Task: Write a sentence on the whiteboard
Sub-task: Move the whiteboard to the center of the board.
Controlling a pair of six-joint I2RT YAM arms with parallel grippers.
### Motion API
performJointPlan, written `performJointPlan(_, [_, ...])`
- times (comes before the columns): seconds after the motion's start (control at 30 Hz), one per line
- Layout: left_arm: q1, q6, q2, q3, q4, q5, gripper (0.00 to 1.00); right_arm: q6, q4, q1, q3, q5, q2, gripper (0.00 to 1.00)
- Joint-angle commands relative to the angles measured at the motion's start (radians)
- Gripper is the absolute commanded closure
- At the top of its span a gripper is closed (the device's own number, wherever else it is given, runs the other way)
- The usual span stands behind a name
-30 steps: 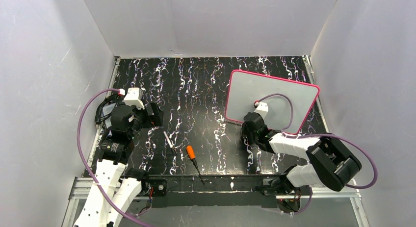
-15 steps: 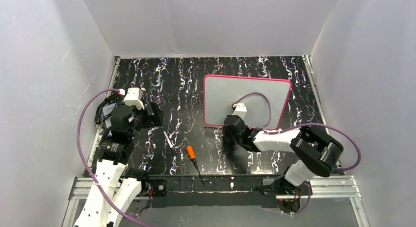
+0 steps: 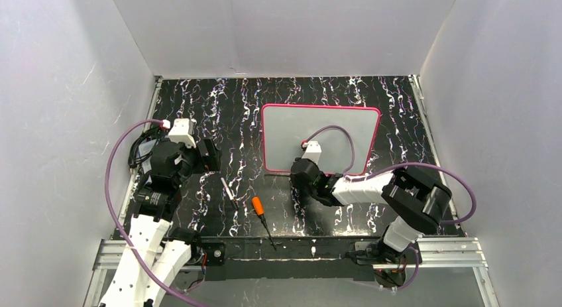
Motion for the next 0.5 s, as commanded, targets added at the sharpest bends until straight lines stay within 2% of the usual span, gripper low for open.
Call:
performJointPlan(0.0, [-0.014,0.027,0.024,0.001,-0.022,0.043,0.01,0.036,-0.007,0.041,0.03,-0.065,-0.009,0.87])
performJointPlan(0.3, [-0.072,-0.058,0.154,0.004,-0.048,0.219,0.01,0.045,-0.102,0.081,-0.01,-0.02,-0.135,0.54])
performJointPlan(0.47, [-0.075,-0.077,0.156,-0.014,-0.061,0.257,0.01,0.048,-0.129,0.088,-0.04,-0.017,-0.199,0.44])
